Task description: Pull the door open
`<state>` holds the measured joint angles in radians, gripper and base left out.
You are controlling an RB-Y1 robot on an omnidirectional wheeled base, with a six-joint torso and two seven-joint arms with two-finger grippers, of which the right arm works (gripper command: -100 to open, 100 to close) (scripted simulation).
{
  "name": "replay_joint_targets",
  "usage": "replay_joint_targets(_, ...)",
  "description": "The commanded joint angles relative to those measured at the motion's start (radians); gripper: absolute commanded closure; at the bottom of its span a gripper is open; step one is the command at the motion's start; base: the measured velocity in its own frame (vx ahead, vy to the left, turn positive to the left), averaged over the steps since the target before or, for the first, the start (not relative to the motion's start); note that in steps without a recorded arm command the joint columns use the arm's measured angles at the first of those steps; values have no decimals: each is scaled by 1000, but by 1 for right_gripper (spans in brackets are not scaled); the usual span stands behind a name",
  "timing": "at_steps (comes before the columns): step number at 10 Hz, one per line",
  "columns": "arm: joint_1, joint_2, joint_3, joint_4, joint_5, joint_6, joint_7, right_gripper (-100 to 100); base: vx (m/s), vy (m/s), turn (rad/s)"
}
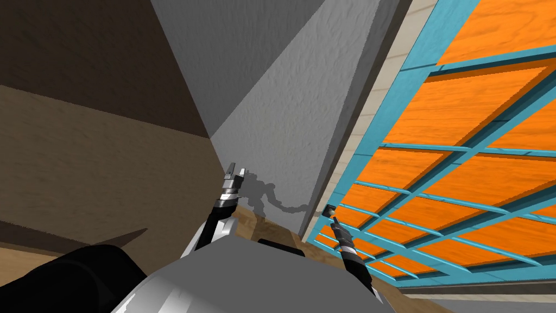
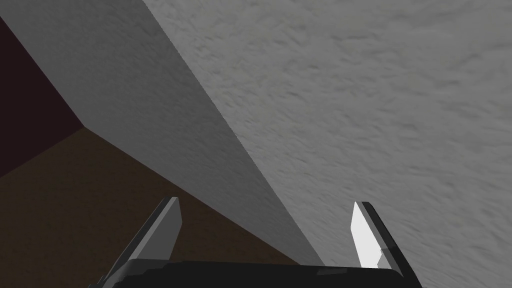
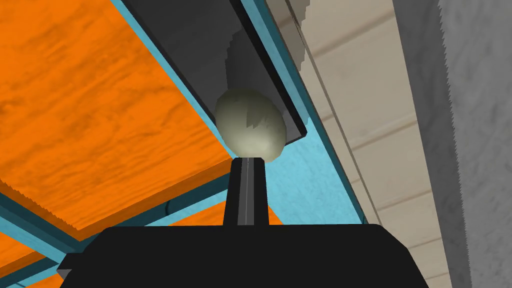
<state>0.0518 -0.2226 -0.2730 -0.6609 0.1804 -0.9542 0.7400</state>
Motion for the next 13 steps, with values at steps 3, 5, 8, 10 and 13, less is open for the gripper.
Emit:
replay_joint_targets(3, 40, -16, -20, -8, 33, -35, 103, -100, -11, 64, -56)
replay_joint_targets(5, 53, -21, -27, -9, 43, -46, 145, -100, -21, 57, -39)
replay_joint_targets(8, 79, -31, -40, -13, 64, -69, 216, -100, -17, 46, -42)
replay_joint_targets(10, 103, -40, -52, -16, 83, -90, 279, -100, -15, 45, -38)
replay_joint_targets(13, 129, -50, -65, -19, 103, -113, 342, -100, -17, 51, -48)
